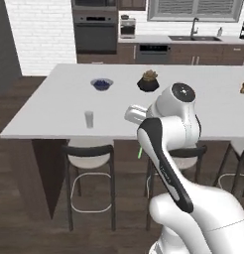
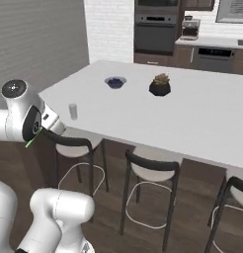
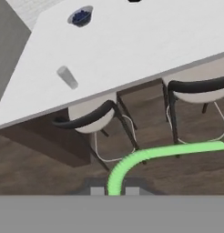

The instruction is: Take a straw from the drawer in front and place it inside the glass cup on the dining counter.

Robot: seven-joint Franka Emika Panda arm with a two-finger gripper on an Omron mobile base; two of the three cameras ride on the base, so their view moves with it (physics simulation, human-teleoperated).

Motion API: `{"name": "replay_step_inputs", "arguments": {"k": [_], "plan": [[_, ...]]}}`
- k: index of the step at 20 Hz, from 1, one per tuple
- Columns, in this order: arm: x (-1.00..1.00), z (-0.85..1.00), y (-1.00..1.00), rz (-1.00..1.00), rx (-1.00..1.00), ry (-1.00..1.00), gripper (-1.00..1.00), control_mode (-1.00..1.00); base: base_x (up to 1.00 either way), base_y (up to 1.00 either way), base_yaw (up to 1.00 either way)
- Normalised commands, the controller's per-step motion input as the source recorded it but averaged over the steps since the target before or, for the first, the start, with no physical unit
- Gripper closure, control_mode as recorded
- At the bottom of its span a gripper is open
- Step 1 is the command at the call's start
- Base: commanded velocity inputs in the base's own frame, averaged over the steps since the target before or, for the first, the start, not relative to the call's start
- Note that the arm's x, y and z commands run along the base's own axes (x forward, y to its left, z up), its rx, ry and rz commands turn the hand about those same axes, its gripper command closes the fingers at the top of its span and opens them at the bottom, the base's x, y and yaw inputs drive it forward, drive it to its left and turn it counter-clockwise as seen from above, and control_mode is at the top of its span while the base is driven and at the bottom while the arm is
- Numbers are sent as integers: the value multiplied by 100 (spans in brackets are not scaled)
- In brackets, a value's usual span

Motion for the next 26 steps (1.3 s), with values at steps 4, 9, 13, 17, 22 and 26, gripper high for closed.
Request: {"name": "replay_step_inputs", "arguments": {"k": [4,9,13,17,22,26], "plan": [[0,0,0,0,0,0,100,100,30,100,-26],[0,0,0,0,0,0,100,100,48,85,-24],[0,0,0,0,0,0,100,100,73,32,-19],[0,0,0,0,0,0,100,100,94,6,-16],[0,0,0,0,0,0,100,100,100,0,-14],[0,0,0,0,0,0,100,100,99,7,-13]]}}
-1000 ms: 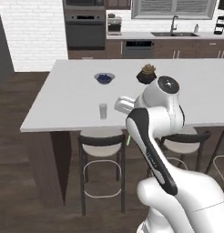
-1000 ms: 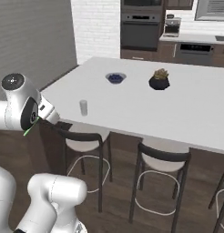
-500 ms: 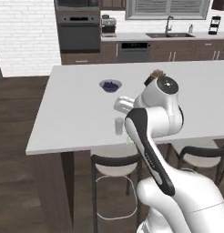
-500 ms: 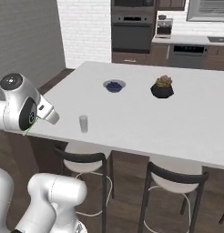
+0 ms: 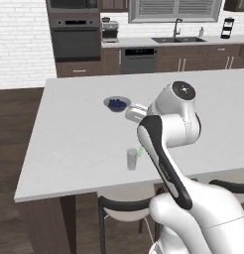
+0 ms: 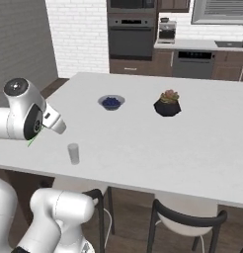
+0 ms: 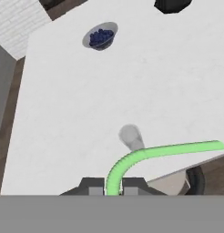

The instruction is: Take a straw from the drawer in front and place it inside the glass cup on the dining counter.

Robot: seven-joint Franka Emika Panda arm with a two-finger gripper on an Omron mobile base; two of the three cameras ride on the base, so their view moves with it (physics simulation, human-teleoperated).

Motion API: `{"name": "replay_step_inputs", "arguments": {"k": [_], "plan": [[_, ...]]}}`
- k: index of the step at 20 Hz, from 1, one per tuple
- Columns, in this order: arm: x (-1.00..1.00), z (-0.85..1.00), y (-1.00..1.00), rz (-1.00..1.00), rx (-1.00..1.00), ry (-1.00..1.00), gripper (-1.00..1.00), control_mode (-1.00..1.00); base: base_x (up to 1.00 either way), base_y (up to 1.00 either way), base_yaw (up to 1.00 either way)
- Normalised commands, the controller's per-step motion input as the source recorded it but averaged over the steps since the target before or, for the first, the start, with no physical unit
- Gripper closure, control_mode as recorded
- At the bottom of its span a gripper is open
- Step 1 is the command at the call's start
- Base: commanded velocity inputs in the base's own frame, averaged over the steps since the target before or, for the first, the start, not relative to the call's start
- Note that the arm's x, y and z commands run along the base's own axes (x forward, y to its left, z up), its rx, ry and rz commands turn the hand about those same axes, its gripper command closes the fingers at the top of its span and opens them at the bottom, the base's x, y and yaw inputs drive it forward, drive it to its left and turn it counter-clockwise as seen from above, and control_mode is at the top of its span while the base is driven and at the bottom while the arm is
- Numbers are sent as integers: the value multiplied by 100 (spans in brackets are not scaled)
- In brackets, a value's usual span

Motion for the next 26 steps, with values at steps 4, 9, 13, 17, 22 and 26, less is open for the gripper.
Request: {"name": "replay_step_inputs", "arguments": {"k": [4,9,13,17,22,26], "plan": [[23,0,9,-8,-11,-2,100,-100,18,4,-3],[2,0,2,-14,-35,-31,100,-100,0,0,0],[8,0,1,-19,-42,-30,100,-100,0,0,0],[29,0,1,-21,-37,-16,100,-100,0,0,0],[41,-9,0,-18,-26,-4,100,-100,0,0,0],[21,-26,0,-12,-9,0,100,-100,0,0,0]]}}
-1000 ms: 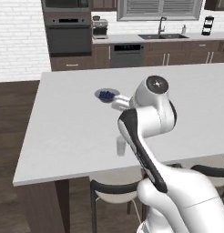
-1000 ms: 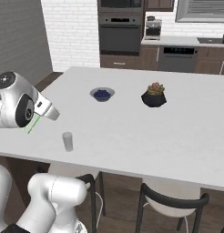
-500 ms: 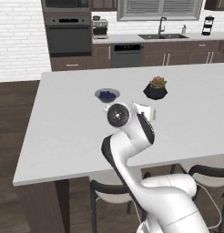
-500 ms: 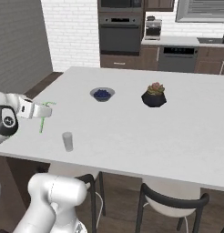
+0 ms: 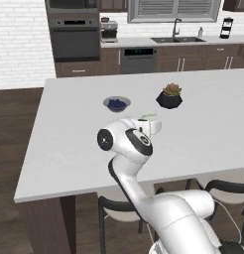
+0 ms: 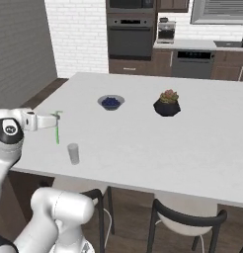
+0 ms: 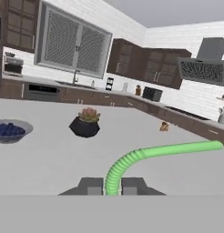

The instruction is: Take a straw from the drawer in front and place it inside the glass cup on the dining counter.

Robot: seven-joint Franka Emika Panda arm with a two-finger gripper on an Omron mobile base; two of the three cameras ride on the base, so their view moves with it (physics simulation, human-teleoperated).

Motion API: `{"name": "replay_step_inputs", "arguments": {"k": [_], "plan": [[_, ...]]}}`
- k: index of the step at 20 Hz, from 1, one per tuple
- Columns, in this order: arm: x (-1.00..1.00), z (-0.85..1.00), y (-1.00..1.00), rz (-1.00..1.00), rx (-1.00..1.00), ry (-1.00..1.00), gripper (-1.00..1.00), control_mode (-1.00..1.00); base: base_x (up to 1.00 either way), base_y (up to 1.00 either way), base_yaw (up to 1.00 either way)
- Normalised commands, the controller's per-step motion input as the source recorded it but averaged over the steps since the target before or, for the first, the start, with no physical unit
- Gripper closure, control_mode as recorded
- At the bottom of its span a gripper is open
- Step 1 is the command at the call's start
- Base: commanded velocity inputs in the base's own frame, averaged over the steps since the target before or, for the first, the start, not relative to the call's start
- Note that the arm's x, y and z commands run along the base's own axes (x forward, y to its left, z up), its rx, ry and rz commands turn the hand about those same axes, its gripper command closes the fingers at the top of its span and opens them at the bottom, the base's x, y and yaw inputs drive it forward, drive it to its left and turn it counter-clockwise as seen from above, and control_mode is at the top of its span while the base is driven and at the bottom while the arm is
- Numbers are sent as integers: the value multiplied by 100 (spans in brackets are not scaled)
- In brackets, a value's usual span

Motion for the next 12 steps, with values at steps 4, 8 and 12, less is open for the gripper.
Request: {"name": "replay_step_inputs", "arguments": {"k": [4,8,12], "plan": [[11,-31,5,-10,0,0,100,-100,0,0,0],[23,-28,1,-10,0,0,100,-100,0,0,0],[51,-18,0,-8,0,0,100,-100,0,0,0]]}}
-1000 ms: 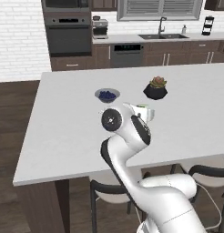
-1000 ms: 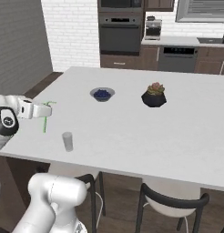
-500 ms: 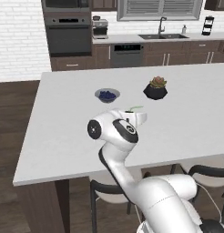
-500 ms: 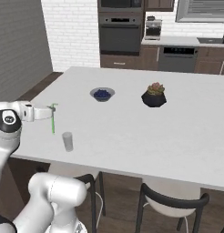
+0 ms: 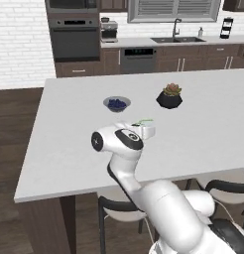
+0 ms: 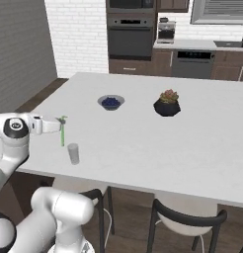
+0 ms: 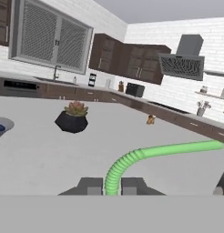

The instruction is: Take a straw from the drawer in front and place it inside the glass cup on the dining counter.

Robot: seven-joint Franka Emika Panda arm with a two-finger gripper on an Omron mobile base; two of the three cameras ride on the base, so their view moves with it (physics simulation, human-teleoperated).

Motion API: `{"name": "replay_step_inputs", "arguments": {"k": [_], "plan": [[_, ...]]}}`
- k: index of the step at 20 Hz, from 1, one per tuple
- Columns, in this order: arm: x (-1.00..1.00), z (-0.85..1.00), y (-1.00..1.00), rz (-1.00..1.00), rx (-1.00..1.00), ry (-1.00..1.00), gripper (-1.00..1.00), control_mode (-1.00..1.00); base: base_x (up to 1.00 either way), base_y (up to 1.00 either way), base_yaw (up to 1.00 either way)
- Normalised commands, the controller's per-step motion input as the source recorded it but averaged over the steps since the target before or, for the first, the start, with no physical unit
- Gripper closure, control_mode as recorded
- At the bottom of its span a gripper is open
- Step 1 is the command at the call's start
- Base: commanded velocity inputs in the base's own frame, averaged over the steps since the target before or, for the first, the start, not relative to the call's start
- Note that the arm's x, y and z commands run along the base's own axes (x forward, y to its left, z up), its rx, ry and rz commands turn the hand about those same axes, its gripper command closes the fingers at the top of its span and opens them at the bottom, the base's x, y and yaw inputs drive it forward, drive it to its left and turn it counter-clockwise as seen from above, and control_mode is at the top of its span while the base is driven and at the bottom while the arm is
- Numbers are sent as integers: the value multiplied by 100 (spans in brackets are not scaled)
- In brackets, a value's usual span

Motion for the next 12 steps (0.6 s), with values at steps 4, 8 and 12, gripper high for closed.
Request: {"name": "replay_step_inputs", "arguments": {"k": [4,8,12], "plan": [[49,-17,1,-7,0,0,100,-100,0,0,0],[31,-16,7,-6,0,0,100,-100,0,0,0],[30,-19,9,-6,0,0,100,-100,0,0,0]]}}
